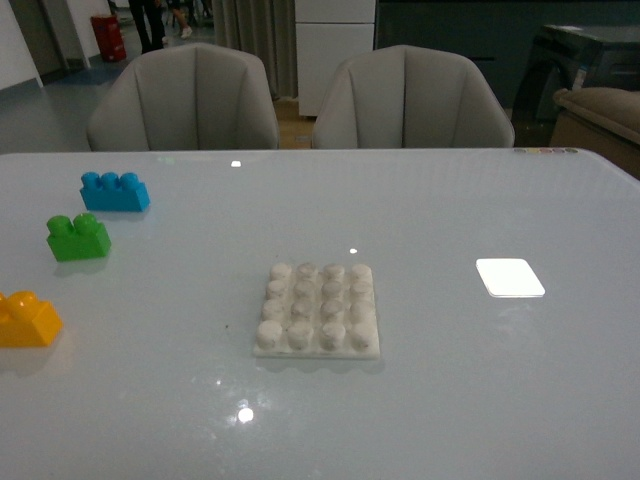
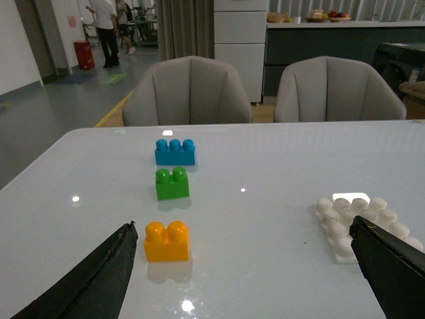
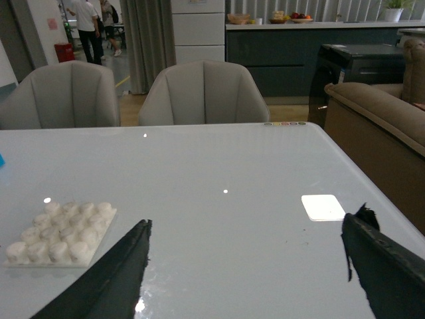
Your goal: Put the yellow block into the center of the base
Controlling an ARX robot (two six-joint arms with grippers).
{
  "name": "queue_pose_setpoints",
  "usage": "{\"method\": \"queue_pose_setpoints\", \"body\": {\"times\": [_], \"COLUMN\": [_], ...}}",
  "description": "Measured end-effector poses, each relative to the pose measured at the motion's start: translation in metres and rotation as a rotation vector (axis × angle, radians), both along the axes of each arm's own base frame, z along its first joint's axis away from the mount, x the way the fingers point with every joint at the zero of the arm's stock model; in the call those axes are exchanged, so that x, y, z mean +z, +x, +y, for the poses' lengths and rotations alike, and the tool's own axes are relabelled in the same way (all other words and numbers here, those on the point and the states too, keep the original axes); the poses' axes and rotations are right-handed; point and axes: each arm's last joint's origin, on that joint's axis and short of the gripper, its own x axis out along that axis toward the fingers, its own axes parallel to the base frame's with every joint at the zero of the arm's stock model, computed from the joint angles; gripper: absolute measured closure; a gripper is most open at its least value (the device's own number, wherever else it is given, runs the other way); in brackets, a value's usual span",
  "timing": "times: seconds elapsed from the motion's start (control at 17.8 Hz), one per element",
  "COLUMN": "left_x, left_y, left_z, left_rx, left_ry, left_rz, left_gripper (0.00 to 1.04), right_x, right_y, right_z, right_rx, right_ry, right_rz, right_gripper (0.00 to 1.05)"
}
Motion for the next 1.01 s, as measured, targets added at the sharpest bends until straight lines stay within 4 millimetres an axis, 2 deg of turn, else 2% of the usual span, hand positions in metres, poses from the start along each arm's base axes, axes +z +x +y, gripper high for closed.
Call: {"method": "queue_pose_setpoints", "body": {"times": [0.23, 0.39, 0.68, 0.73, 0.79, 0.96, 1.01], "left_x": [0.0, 0.0, 0.0, 0.007, 0.015, 0.014, 0.01], "left_y": [0.0, 0.0, 0.0, 0.002, 0.004, 0.035, 0.057], "left_z": [0.0, 0.0, 0.0, -0.01, -0.013, -0.003, 0.003], "left_rx": [0.0, 0.0, 0.0, 0.135, 0.167, 0.153, 0.124], "left_ry": [0.0, 0.0, 0.0, -0.05, -0.106, -0.147, -0.131], "left_rz": [0.0, 0.0, 0.0, 0.378, 0.333, 0.331, 0.349], "left_gripper": [0.07, 0.07, 0.07, 0.07, 0.07, 0.07, 0.07], "right_x": [0.0, 0.0, 0.0, 0.0, 0.0, 0.0, 0.0], "right_y": [0.0, 0.0, 0.0, 0.0, 0.0, 0.0, 0.0], "right_z": [0.0, 0.0, 0.0, 0.0, 0.0, 0.0, 0.0], "right_rx": [0.0, 0.0, 0.0, 0.001, 0.0, 0.0, 0.0], "right_ry": [0.0, 0.0, 0.0, 0.0, 0.0, 0.0, 0.0], "right_rz": [0.0, 0.0, 0.0, -0.001, 0.0, 0.0, 0.0], "right_gripper": [0.04, 0.07, 0.06, 0.06, 0.06, 0.06, 0.06]}}
